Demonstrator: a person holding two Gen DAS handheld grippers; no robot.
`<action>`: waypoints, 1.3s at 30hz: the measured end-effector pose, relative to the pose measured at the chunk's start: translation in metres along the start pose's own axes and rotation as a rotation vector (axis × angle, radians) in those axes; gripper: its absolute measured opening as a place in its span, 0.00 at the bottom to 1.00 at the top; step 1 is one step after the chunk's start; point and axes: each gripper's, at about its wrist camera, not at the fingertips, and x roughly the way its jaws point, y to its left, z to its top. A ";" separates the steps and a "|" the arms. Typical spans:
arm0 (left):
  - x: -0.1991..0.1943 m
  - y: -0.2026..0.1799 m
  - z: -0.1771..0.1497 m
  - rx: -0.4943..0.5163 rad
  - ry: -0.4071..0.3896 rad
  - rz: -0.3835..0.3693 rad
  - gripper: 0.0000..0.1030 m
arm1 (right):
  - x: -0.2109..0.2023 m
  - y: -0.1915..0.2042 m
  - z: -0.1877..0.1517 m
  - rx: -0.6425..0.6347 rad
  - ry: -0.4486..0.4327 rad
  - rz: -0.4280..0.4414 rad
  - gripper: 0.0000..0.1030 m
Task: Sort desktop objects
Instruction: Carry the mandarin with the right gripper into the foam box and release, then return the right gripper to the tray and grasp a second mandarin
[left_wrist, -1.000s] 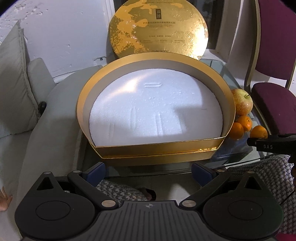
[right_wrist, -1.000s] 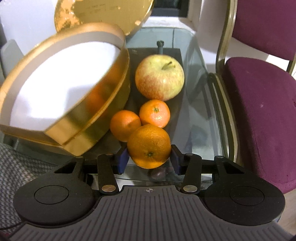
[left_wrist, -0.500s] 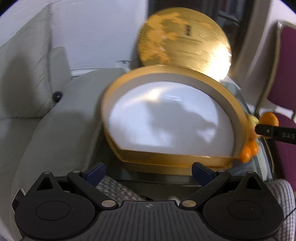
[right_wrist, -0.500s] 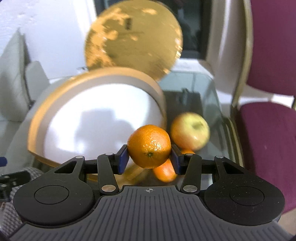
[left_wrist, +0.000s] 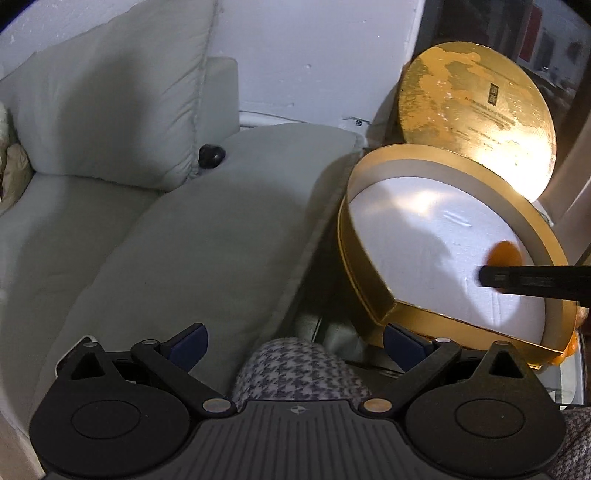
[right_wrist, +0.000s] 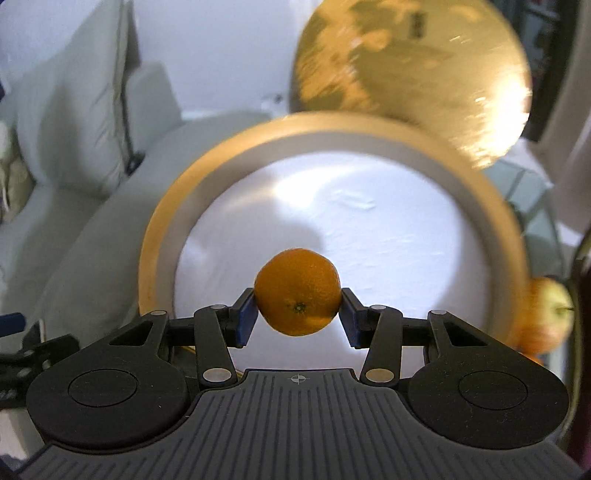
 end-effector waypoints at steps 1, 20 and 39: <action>0.001 0.001 0.000 -0.002 0.006 -0.001 0.98 | 0.009 0.008 0.003 -0.014 0.015 -0.001 0.47; -0.006 -0.003 -0.008 0.041 0.021 0.001 0.98 | 0.063 0.047 0.014 -0.096 0.129 -0.019 0.70; -0.031 -0.119 -0.024 0.396 -0.021 -0.078 0.99 | -0.104 -0.108 -0.103 0.382 -0.078 -0.014 0.73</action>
